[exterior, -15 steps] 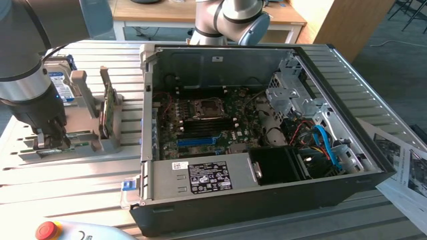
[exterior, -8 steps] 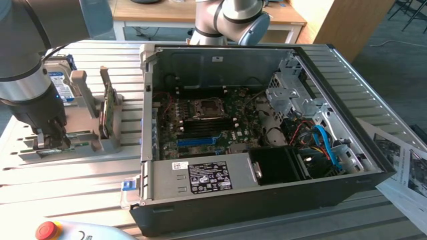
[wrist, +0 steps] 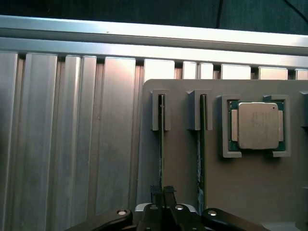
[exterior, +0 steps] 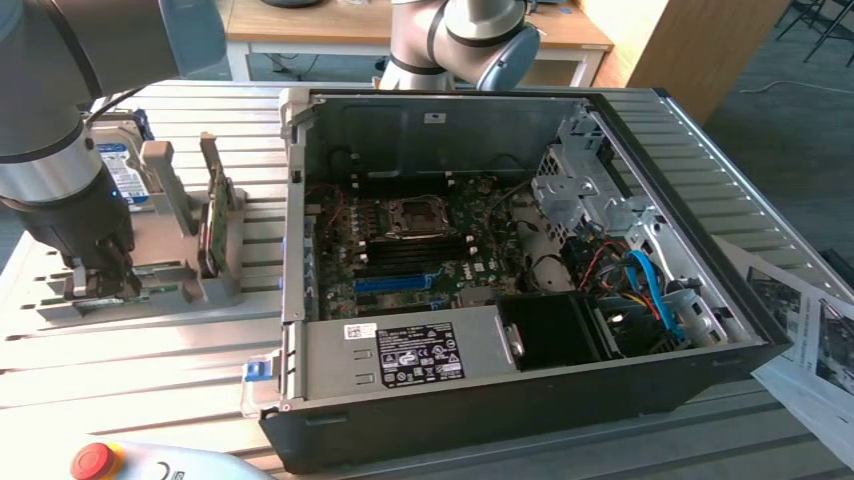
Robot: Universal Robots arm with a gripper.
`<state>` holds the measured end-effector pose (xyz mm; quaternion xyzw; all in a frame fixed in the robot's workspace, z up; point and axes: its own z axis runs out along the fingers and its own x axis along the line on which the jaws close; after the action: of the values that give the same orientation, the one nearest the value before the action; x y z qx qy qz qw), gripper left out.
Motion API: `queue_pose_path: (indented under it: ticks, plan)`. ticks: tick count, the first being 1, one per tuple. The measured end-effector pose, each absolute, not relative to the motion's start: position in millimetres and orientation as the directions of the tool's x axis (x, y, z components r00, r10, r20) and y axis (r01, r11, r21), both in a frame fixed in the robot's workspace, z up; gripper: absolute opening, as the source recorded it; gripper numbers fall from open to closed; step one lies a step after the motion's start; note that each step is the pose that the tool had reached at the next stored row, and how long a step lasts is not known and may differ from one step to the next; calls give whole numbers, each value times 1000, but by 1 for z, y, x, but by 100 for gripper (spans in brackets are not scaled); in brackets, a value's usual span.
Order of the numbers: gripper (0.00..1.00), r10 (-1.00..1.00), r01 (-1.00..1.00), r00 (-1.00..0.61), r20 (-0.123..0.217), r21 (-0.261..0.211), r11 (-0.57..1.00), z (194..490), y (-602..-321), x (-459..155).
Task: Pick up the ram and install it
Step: 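Pick up the ram and move it above insertion slot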
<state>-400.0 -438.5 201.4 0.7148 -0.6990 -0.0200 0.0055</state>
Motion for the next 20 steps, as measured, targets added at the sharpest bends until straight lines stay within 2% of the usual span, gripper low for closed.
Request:
queue_pose_path:
  ticks: [20]
  plan:
    - [12,-999,-998,47,-21,36,-48,201,-438,-400]
